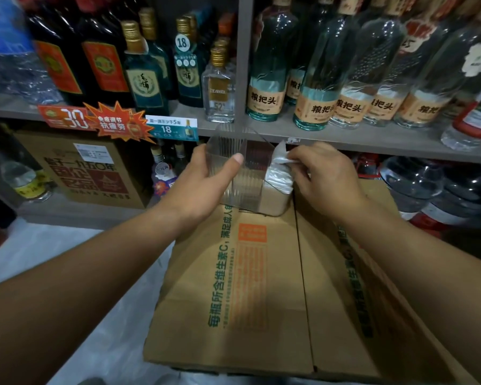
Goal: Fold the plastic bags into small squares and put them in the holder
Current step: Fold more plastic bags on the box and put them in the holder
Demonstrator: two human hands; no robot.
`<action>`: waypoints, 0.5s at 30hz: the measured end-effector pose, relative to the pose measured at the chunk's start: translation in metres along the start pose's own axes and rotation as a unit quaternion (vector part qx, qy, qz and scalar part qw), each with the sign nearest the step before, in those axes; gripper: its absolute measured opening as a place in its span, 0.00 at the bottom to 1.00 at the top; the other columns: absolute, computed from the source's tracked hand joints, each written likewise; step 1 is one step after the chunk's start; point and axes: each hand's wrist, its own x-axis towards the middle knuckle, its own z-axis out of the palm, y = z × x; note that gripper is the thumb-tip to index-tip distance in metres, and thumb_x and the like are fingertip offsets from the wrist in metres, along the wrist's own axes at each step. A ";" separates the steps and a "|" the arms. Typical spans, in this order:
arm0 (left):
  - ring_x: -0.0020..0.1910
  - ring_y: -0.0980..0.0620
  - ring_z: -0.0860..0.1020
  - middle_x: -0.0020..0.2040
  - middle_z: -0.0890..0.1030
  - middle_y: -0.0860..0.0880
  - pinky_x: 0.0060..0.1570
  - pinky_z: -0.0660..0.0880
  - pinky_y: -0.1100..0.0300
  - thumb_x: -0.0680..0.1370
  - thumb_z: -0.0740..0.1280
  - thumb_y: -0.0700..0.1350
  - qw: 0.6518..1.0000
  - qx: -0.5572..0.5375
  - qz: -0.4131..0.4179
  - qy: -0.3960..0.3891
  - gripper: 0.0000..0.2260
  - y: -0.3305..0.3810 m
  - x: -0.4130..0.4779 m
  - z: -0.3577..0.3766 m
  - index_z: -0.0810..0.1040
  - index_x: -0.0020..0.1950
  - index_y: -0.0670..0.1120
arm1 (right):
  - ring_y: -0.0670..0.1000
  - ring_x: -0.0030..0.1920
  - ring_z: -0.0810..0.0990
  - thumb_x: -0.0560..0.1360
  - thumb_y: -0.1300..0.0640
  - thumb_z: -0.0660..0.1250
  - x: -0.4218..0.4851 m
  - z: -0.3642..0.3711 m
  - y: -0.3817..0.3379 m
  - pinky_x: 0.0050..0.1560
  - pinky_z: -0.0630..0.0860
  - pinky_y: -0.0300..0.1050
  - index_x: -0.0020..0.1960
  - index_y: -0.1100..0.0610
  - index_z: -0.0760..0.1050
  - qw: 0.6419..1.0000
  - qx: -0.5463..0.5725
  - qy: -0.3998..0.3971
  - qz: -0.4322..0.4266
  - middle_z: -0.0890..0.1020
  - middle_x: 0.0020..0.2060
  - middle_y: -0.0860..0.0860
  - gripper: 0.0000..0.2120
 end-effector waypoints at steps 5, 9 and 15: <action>0.65 0.58 0.73 0.64 0.75 0.61 0.62 0.65 0.59 0.81 0.62 0.64 0.999 -0.025 -0.019 0.017 0.26 0.004 0.000 0.005 0.64 0.75 0.56 | 0.58 0.43 0.79 0.77 0.52 0.61 -0.007 -0.006 0.003 0.39 0.79 0.55 0.52 0.58 0.80 1.000 0.024 0.001 0.013 0.79 0.40 0.55 0.13; 0.67 0.58 0.71 0.68 0.74 0.60 0.64 0.64 0.59 0.81 0.62 0.64 0.999 -0.028 -0.015 0.015 0.27 0.003 -0.002 0.005 0.63 0.77 0.56 | 0.57 0.43 0.79 0.78 0.57 0.69 -0.009 -0.003 -0.004 0.40 0.77 0.50 0.53 0.56 0.80 0.999 0.043 -0.006 0.034 0.79 0.40 0.55 0.06; 0.67 0.56 0.73 0.69 0.74 0.58 0.68 0.66 0.56 0.80 0.62 0.65 0.999 -0.024 -0.021 0.006 0.28 0.004 -0.002 0.002 0.63 0.77 0.55 | 0.55 0.45 0.80 0.79 0.55 0.68 0.003 0.000 -0.013 0.43 0.74 0.49 0.52 0.55 0.79 0.990 0.081 -0.010 0.116 0.84 0.43 0.53 0.04</action>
